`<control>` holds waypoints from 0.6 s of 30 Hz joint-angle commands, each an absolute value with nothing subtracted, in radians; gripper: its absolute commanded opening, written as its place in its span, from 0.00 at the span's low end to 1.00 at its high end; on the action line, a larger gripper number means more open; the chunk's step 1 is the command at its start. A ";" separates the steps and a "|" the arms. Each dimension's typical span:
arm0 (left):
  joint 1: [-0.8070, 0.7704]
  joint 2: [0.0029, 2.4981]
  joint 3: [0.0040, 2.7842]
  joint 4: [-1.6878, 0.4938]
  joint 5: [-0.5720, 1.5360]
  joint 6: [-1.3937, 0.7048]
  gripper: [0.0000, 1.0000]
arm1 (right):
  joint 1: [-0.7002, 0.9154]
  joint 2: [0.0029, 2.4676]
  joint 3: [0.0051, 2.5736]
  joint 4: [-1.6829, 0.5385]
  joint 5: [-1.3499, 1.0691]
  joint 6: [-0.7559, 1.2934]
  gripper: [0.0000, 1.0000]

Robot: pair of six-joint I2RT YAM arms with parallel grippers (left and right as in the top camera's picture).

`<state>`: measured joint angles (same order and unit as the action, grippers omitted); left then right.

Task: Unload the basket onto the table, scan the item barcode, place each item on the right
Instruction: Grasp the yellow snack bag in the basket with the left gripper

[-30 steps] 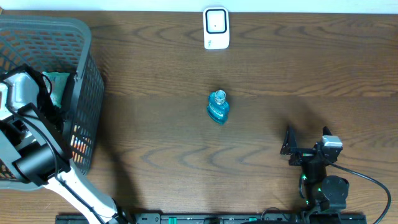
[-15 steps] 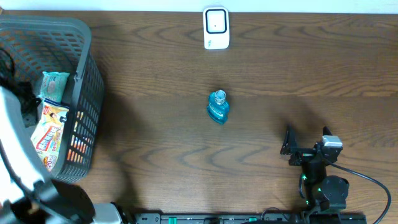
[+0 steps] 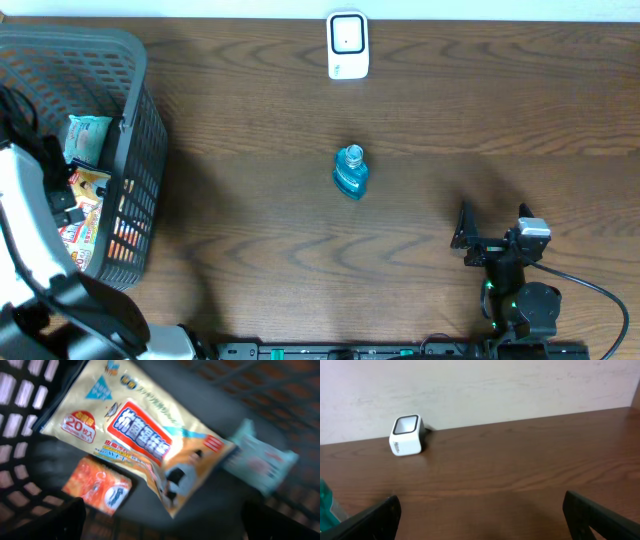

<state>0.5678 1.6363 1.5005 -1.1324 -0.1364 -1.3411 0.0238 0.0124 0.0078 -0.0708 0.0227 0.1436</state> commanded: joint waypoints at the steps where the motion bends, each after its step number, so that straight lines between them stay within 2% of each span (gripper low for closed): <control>1: 0.571 1.700 1.431 -1.081 -0.150 -1.427 0.98 | 0.020 0.007 0.006 -0.072 0.031 0.130 0.99; 9: 0.573 1.766 1.264 -0.818 -0.149 -1.419 0.98 | 0.020 0.007 0.006 -0.072 0.031 0.130 0.99; 18: 0.578 1.863 1.245 -0.764 -0.200 -1.419 0.98 | 0.020 0.007 0.006 -0.072 0.031 0.130 0.99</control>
